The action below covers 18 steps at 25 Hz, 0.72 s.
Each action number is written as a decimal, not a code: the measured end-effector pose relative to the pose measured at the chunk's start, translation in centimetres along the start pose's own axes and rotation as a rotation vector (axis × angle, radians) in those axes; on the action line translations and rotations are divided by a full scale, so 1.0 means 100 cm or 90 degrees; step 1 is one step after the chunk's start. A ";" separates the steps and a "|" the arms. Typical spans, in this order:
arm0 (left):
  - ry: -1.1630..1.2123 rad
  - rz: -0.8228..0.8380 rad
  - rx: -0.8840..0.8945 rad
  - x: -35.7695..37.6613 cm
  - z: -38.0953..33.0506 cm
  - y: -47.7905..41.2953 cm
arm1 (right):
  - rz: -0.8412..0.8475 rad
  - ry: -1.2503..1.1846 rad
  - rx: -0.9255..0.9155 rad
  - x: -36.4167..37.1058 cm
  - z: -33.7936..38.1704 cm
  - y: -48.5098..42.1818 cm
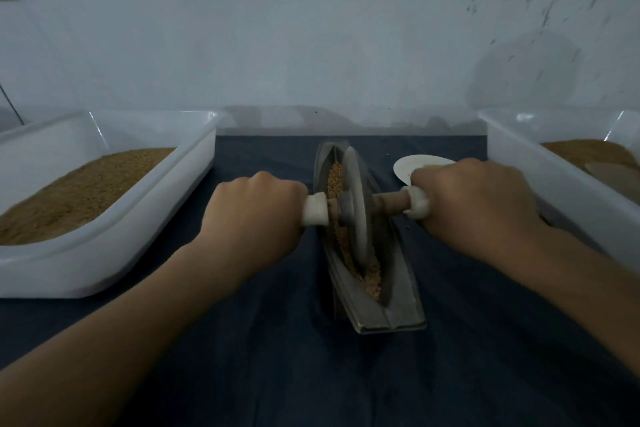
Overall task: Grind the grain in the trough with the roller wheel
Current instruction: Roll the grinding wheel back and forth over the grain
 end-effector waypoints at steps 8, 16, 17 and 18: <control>0.004 0.073 -0.023 0.014 0.006 -0.058 | 0.162 -0.063 0.095 0.052 -0.005 -0.038; 0.021 -0.024 0.023 -0.007 -0.002 0.000 | 0.009 -0.021 0.024 -0.008 -0.002 0.009; 0.015 -0.007 -0.002 0.005 0.001 -0.007 | 0.037 0.014 0.044 0.002 0.001 -0.004; 0.020 0.002 -0.029 0.016 0.006 -0.024 | 0.069 0.028 0.055 0.015 0.005 -0.022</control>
Point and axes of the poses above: each hand's wrist, its own y-axis away from the middle knuckle, its own x-axis out of the palm, z = x × y, the point moved 8 cm from there along -y, towards the middle knuckle, and after that the axes turned 6 degrees about y, right-handed, at the moved point
